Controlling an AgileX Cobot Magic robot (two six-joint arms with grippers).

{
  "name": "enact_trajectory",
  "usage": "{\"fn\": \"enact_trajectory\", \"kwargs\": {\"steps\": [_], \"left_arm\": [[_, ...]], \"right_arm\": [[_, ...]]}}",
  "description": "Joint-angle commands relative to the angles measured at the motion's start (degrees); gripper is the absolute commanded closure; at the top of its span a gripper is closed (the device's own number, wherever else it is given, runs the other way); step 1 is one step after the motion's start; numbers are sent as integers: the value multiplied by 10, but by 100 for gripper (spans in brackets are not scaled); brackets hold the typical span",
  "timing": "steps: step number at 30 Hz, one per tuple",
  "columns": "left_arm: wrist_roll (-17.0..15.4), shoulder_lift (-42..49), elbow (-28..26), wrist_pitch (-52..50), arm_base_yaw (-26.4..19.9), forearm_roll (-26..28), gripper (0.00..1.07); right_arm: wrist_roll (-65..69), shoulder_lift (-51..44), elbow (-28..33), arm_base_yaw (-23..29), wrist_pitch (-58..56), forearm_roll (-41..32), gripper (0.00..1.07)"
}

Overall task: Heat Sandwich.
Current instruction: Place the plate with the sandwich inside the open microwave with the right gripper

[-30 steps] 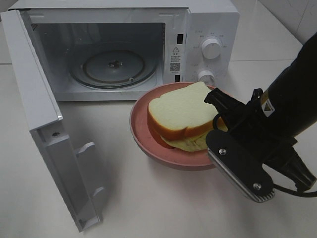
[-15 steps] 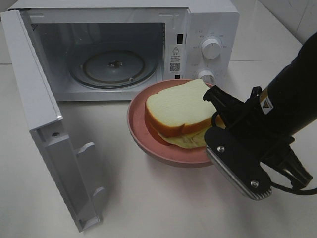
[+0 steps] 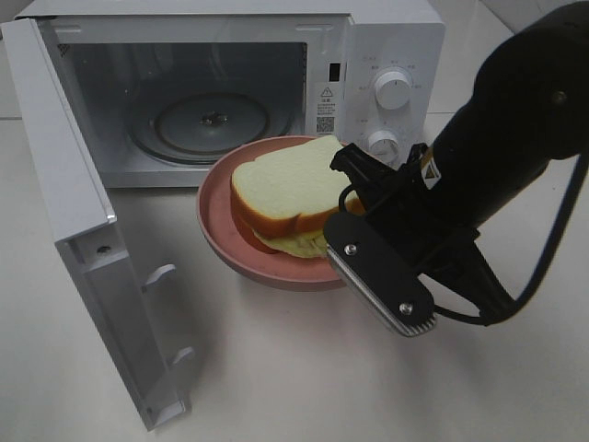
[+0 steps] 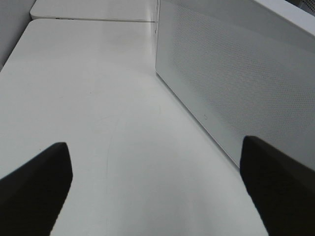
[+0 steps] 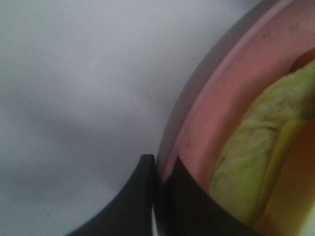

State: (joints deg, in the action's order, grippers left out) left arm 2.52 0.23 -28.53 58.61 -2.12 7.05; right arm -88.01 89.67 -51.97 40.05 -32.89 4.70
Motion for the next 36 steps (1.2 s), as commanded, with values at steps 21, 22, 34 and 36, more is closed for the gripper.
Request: {"fn": "enact_trajectory", "kwargs": {"steps": [21, 22, 34, 36], "left_arm": [[-3, 15, 2, 2, 1, 2, 19], [-3, 15, 2, 2, 1, 2, 19], [-3, 15, 2, 2, 1, 2, 19], [-3, 15, 2, 2, 1, 2, 19]], "right_arm": [[2, 131, -161, 1, -9, -7, 107], [4, 135, -167, 1, -10, -7, 107], [23, 199, -261, 1, -66, -7, 107], [37, 220, -295, 1, -83, -5, 107]]}}
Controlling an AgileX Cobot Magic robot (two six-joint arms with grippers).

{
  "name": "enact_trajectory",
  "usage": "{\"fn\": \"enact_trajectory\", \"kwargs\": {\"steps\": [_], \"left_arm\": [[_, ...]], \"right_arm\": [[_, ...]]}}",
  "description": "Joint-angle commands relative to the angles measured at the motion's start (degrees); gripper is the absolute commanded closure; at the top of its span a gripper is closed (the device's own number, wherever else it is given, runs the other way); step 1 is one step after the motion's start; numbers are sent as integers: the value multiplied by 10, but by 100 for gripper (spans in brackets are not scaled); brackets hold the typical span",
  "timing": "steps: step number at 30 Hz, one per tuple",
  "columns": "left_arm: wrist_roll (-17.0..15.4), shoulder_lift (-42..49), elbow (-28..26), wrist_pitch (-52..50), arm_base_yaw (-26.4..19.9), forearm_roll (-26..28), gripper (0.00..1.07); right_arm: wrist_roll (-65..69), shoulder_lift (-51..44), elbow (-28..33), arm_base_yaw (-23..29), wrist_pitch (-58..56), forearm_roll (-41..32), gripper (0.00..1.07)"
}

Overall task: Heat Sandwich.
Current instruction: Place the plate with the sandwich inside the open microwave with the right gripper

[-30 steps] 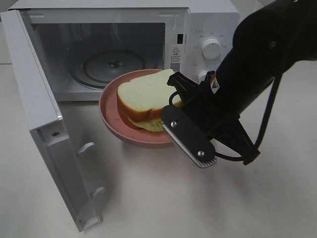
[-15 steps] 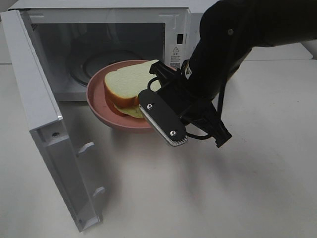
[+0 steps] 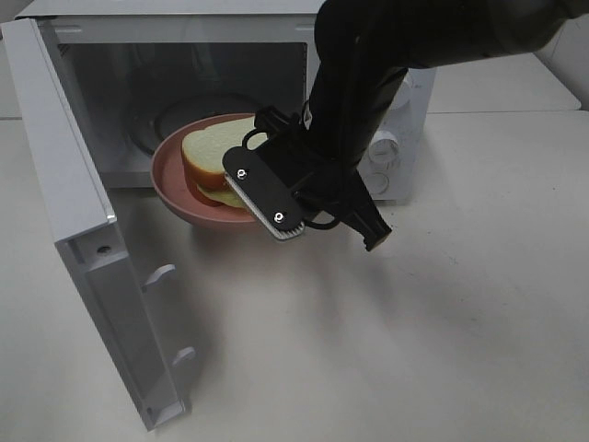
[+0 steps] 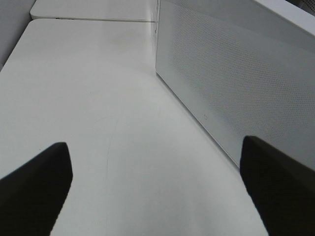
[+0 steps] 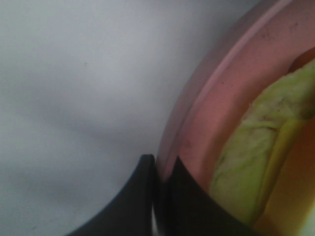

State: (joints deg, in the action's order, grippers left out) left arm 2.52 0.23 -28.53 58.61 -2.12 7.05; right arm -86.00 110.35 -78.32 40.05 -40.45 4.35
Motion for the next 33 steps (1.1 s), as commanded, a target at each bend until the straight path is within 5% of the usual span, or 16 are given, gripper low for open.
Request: {"fn": "enact_trajectory", "kwargs": {"steps": [1, 33], "left_arm": [[-3, 15, 2, 2, 1, 2, 19], [-3, 15, 2, 2, 1, 2, 19]], "right_arm": [[20, 19, -41, 1, -12, 1, 107], [129, 202, -335, 1, -116, 46, 105]]}}
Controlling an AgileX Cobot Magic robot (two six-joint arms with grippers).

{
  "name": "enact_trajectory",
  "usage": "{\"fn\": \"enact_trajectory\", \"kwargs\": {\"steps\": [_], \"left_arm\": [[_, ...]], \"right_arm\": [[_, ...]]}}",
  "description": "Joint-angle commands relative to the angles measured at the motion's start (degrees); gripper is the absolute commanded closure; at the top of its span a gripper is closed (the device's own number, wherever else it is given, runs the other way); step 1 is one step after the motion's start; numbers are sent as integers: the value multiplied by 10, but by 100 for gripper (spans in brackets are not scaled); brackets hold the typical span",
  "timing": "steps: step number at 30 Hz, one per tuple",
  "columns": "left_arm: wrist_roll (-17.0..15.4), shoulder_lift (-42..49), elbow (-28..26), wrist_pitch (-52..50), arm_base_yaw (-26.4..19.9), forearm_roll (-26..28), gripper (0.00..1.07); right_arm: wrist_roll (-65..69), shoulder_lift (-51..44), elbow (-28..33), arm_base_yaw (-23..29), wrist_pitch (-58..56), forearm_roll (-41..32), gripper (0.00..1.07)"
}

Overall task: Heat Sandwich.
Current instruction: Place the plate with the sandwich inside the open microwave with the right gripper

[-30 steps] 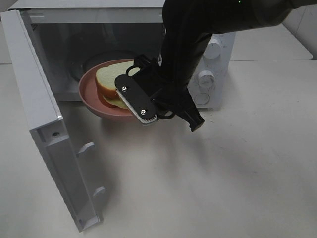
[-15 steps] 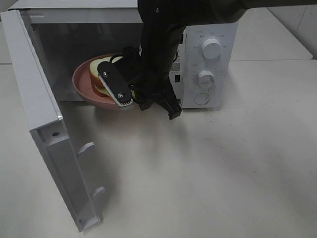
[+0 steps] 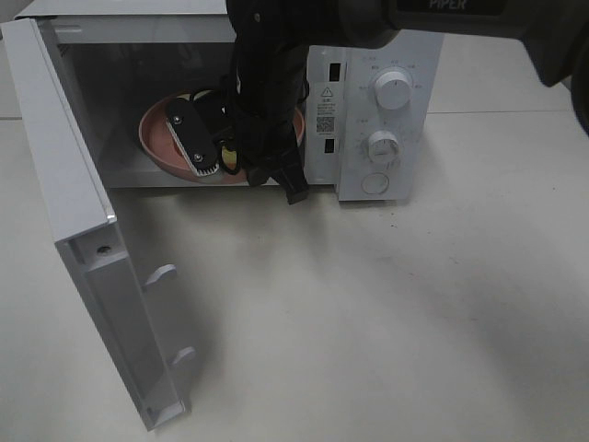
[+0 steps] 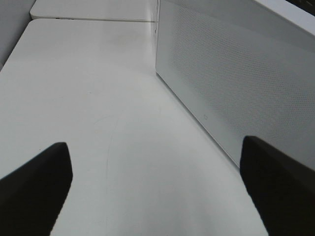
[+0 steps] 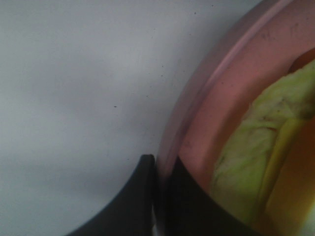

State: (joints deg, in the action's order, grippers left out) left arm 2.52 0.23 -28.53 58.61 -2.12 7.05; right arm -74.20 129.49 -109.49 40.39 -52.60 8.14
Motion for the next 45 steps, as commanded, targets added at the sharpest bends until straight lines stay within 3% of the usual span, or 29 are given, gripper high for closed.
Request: {"fn": "enact_trajectory", "kwargs": {"steps": [1, 5, 18, 35, 39, 43, 45], "left_arm": [[-3, 15, 2, 2, 1, 2, 19], [-3, 15, 2, 2, 1, 2, 19], [-3, 15, 2, 2, 1, 2, 19], [-3, 15, 2, 2, 1, 2, 19], [-3, 15, 2, 2, 1, 2, 19], [-3, 15, 2, 2, 1, 2, 19], [-3, 15, 2, 2, 1, 2, 19]], "right_arm": [[11, 10, -23, -2, 5, 9, 105], [23, 48, -76, -4, -6, 19, 105], [40, 107, -157, -11, 2, 18, 104], [42, 127, -166, -22, 41, 19, 103], [48, 127, -166, -22, 44, 19, 99], [50, 127, -166, -22, 44, 19, 90], [61, 127, -166, -22, 44, 19, 75]]}}
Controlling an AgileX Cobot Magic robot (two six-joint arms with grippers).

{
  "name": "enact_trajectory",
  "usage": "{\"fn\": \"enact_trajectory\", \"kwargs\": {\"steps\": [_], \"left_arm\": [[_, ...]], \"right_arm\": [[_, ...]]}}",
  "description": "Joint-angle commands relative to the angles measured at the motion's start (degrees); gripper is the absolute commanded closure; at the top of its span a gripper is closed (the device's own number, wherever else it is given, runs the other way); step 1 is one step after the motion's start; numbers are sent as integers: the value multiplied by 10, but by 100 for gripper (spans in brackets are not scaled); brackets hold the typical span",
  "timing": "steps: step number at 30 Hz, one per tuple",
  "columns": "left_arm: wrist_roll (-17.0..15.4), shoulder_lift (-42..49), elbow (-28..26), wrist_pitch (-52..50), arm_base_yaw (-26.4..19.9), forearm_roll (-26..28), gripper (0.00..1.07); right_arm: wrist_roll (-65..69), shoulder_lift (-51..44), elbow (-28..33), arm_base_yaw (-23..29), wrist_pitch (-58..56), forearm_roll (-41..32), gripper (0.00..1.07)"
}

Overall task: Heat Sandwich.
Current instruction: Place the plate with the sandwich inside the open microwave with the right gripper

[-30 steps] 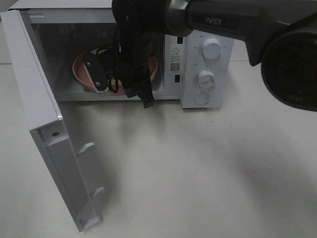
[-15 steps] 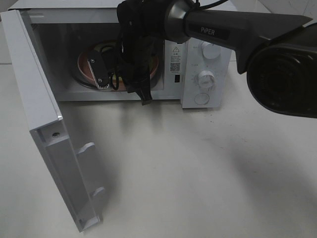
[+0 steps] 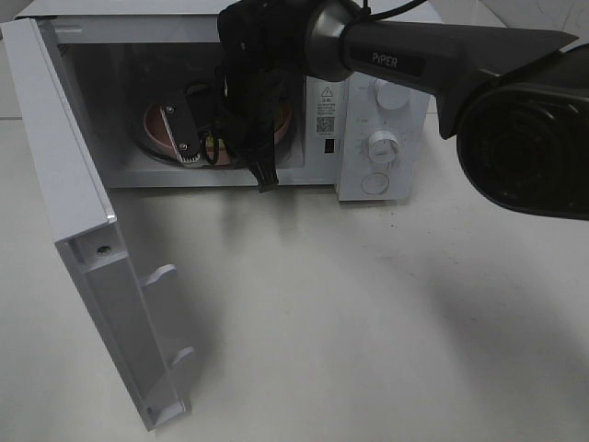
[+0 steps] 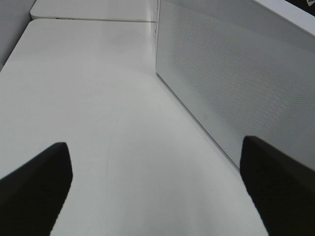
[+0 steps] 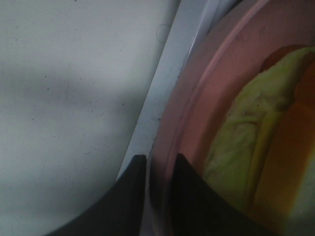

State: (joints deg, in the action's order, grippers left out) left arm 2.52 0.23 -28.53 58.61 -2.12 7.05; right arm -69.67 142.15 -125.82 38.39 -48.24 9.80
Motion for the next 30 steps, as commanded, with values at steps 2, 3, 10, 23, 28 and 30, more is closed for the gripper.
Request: {"fn": "enact_trajectory", "kwargs": {"steps": [2, 3, 10, 23, 28, 30], "left_arm": [[-3, 15, 2, 2, 1, 2, 19], [-3, 15, 2, 2, 1, 2, 19], [-3, 15, 2, 2, 1, 2, 19], [-3, 15, 2, 2, 1, 2, 19], [-3, 15, 2, 2, 1, 2, 19], [-3, 15, 2, 2, 1, 2, 19]], "right_arm": [[31, 1, -2, -2, 1, 3, 62], [31, 1, -2, -2, 1, 3, 62], [118, -4, -2, -2, 8, 2, 26], [159, -48, 75, -2, 96, 7, 30], [164, -74, 125, -2, 147, 7, 31], [167, -78, 134, -2, 154, 9, 31]]}}
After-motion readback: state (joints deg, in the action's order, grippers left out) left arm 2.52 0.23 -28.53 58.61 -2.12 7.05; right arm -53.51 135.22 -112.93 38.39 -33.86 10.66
